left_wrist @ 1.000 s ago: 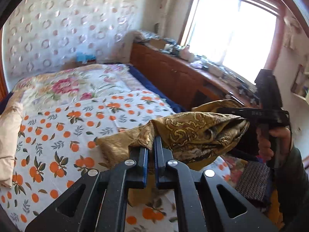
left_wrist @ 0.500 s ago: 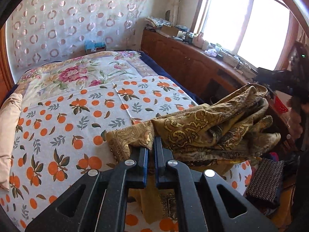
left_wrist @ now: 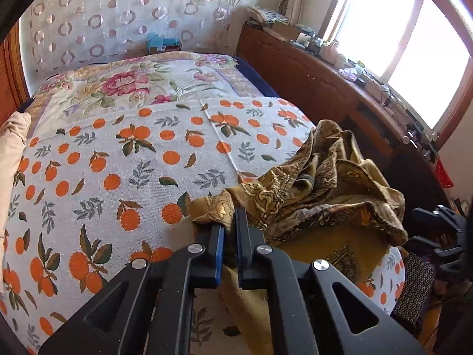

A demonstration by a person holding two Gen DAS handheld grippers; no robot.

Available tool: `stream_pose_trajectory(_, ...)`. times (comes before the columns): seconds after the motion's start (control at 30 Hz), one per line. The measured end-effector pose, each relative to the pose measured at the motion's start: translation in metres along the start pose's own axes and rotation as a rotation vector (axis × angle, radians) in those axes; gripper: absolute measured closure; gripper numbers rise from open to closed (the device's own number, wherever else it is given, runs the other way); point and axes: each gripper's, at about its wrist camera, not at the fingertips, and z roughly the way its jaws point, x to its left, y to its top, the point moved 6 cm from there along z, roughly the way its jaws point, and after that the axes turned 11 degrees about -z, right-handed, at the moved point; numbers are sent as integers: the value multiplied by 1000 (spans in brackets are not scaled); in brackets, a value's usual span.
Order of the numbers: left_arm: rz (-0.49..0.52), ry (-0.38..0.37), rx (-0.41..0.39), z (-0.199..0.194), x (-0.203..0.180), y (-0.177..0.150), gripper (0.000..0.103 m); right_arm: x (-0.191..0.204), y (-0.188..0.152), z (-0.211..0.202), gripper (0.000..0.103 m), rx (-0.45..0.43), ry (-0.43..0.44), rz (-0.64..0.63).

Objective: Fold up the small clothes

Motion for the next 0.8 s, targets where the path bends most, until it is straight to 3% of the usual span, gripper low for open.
stream_pose_trajectory(0.03,13,-3,-6,-4,-2,0,96,1,0,7,45,6,-6,-15)
stream_pose_trajectory(0.1,49,-3,-22,-15,-6,-1,84,1,-2,17,45,14,-30,-35)
stream_pose_trajectory(0.2,100,14,-74,-32,-11,0,59,2,2,30,45,18,-59,-76)
stream_pose_trajectory(0.27,130,19,-101,-41,-13,0,54,2,2,35,45,23,-76,-103)
stream_pose_trajectory(0.33,140,14,-100,-45,-14,-3,35,0,5,44,45,16,-87,-107)
stream_pose_trajectory(0.6,141,-7,-61,-35,-4,-17,33,-17,42,68,46,-31,-77,-109)
stream_pose_trajectory(0.63,141,-7,-53,-32,-3,-18,33,-21,48,73,52,-36,-66,-104)
stream_pose_trajectory(0.7,144,-8,-37,-27,-1,-21,33,-31,54,82,90,-33,-23,-87)
stream_pose_trajectory(0.8,155,-13,-23,-22,-2,-24,33,-47,62,87,97,-51,28,-74)
